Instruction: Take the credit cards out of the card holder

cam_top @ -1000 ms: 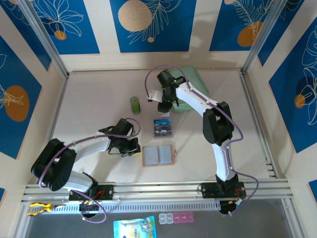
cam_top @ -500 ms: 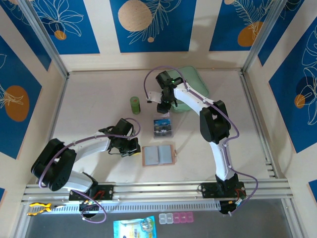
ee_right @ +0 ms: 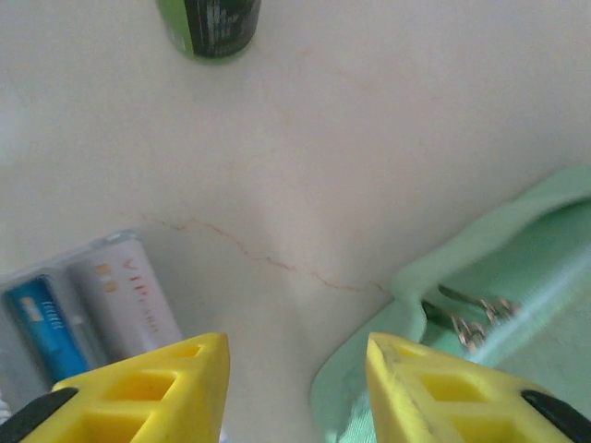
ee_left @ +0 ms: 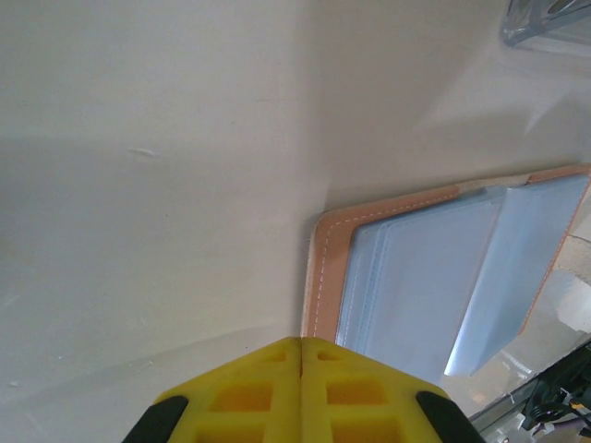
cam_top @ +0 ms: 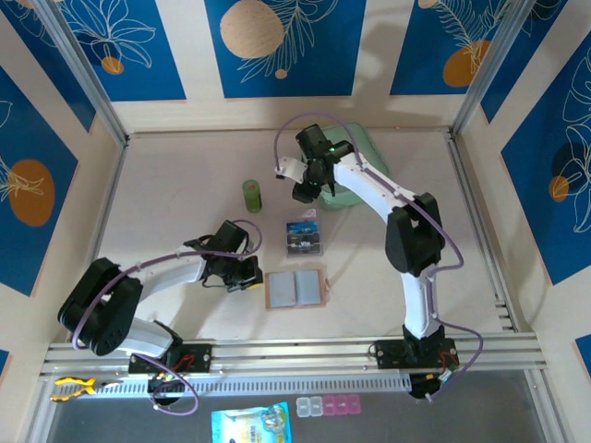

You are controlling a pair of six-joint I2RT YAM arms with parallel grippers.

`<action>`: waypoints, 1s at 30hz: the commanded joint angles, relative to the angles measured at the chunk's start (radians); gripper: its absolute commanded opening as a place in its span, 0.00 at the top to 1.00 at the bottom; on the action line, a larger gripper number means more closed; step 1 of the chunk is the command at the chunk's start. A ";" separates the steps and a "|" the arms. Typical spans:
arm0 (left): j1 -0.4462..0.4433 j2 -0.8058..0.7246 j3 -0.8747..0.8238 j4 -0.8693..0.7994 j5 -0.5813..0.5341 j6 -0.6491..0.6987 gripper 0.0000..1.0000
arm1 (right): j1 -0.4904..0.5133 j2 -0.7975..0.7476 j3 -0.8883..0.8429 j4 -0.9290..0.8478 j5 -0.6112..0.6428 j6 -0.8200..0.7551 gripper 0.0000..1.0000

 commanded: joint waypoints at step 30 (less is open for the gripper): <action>-0.170 0.011 -0.026 0.043 -0.083 -0.089 0.96 | 0.215 -0.520 -0.878 0.444 -0.388 1.486 0.94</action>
